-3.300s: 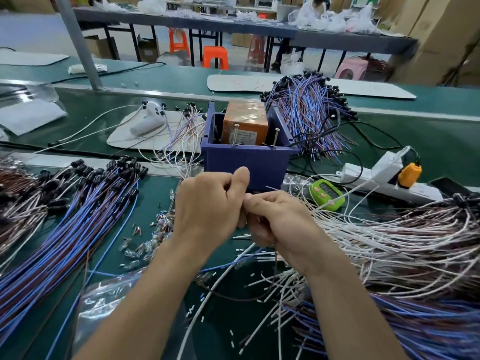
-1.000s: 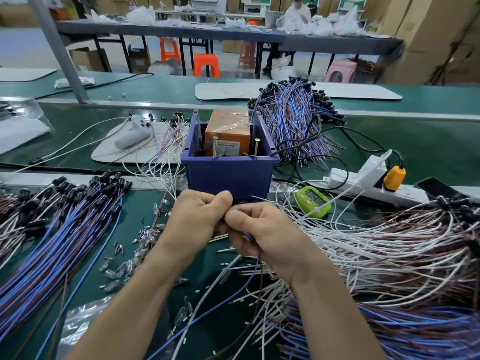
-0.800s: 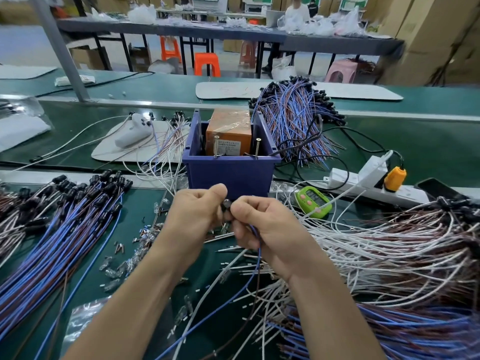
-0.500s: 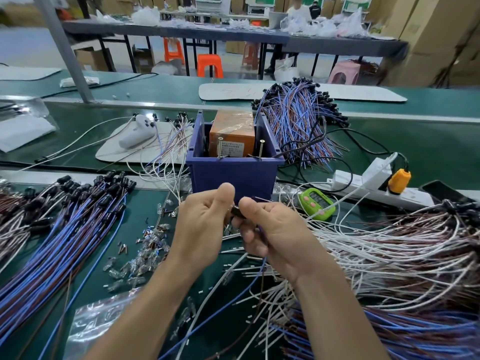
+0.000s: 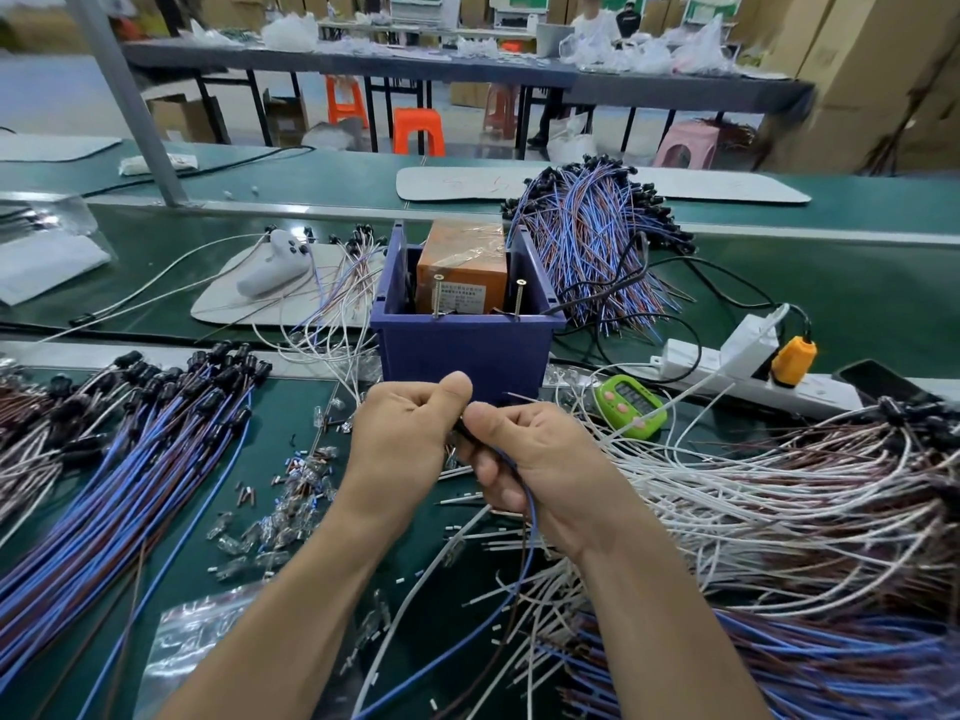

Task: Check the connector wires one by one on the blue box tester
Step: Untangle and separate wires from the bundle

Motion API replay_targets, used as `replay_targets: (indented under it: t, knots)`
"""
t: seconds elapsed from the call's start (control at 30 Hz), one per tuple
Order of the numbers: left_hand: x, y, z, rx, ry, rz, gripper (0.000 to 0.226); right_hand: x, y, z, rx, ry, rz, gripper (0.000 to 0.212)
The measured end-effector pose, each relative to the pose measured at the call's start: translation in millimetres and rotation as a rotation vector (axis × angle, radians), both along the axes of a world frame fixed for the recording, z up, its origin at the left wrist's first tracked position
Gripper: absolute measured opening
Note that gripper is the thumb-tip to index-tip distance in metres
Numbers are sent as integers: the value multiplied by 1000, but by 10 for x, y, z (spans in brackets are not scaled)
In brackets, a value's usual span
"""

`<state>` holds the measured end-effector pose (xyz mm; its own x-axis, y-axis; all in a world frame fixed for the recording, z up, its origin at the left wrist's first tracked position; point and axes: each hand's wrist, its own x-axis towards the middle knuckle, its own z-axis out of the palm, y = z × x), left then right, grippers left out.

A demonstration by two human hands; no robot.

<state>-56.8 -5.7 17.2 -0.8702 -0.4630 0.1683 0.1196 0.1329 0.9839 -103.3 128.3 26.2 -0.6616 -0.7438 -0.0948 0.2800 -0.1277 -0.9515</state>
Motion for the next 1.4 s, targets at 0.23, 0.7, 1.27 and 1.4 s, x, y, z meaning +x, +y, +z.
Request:
replay_targets:
  t: [0.23, 0.7, 1.27, 1.4]
  knots:
    - [9, -79, 59, -51, -31, -116, 51, -23, 32, 0, 35, -19, 22, 40]
    - [20, 120, 19, 441, -111, -275, 55, 47, 49, 66, 0, -24, -32, 32]
    - [-84, 2, -76, 50, -304, -189, 48, 172, 84, 102, 463, 213, 495, 19]
    - [-24, -87, 42, 56, -254, -166, 40, 141, 79, 79, 425, 200, 487, 21]
